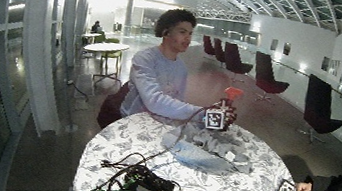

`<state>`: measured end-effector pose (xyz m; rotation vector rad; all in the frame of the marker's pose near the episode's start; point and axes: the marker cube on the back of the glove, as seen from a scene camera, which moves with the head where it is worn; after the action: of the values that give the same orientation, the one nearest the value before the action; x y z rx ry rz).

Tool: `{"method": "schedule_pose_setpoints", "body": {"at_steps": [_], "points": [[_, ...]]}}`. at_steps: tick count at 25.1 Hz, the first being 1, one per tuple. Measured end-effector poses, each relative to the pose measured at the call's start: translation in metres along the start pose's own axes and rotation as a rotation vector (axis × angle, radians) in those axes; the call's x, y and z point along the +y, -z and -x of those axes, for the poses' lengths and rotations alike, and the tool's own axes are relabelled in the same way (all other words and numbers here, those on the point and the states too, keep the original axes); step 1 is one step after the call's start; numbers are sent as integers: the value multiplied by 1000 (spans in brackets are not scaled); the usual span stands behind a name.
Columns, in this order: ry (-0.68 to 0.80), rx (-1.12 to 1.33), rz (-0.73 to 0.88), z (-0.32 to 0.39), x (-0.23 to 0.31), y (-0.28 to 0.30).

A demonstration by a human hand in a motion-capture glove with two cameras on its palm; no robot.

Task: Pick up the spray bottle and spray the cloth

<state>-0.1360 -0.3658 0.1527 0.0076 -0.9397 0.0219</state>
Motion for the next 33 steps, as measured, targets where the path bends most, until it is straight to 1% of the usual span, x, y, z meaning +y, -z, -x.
{"method": "schedule_pose_setpoints", "body": {"at_steps": [4, 7, 11, 15, 20, 26, 33], "points": [[36, -27, -44, 26, 19, 19], [73, 25, -36, 54, 51, 50], [73, 225, -15, 72, 110, 108], [42, 423, -73, 75, 169, 177], [14, 667, -146, 77, 237, 228], [-50, 861, -166, 74, 291, 265], [-113, 971, -163, 62, 322, 291]]}}
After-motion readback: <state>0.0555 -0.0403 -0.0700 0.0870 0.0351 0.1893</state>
